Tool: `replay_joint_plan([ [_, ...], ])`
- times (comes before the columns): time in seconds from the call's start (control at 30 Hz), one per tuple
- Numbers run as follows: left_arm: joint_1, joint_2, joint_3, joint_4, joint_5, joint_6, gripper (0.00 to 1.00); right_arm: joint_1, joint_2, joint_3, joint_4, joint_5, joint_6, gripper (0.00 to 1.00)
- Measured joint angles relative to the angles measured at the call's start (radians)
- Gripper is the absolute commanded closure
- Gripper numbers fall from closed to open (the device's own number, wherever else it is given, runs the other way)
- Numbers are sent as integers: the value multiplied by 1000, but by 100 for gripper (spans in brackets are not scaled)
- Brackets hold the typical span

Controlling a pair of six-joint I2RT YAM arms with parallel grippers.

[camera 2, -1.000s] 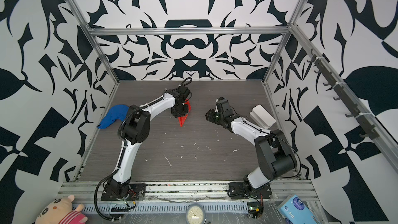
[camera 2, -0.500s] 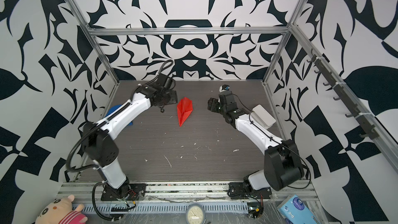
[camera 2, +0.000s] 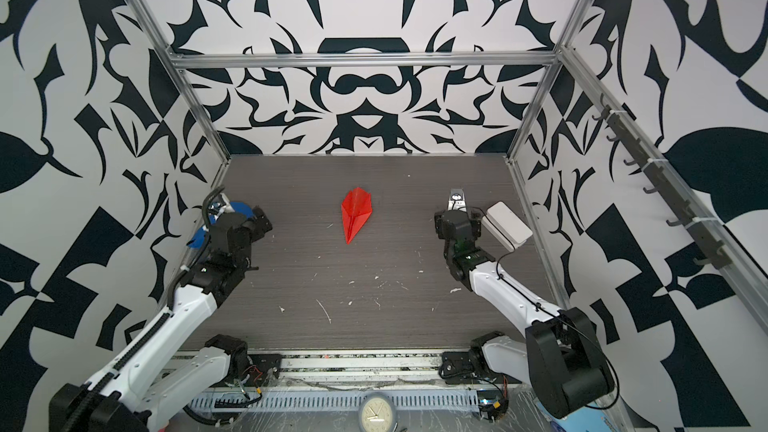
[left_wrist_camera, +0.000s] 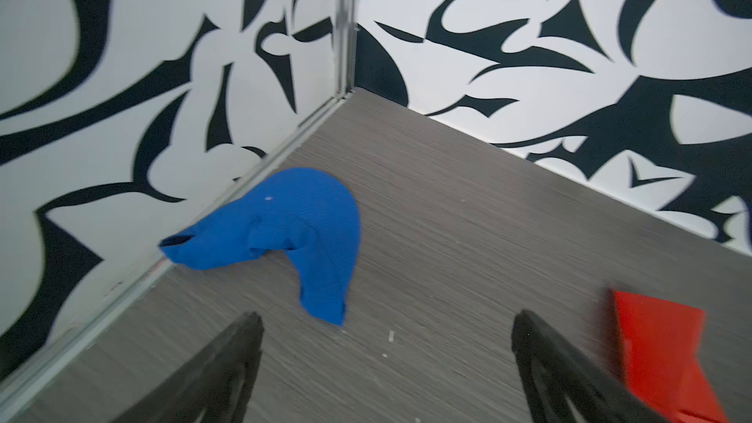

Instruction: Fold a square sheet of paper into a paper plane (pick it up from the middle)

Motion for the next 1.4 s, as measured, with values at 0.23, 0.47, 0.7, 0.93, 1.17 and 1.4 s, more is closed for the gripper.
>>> replay_joint_plan([
  [0.23,49,-150,-310,240,-66,152,1,-58,80,-100,177,1,-57,22],
  [0.47,153,-114,-398,415,45,218,0,-134,164,-138,314,-125,-54,22],
  [0.7,204,193,-397,652,247,245,0,-176,244,-165,432,-221,-47,22],
  [0.93,229,378,-315,755,395,282,0,-195,323,-198,539,-298,-44,22],
  [1.17,283,446,-245,797,501,314,0,-201,377,-206,608,-332,-44,15],
  [1.4,304,641,-222,877,557,341,1,-203,377,-204,607,-339,-36,0],
])
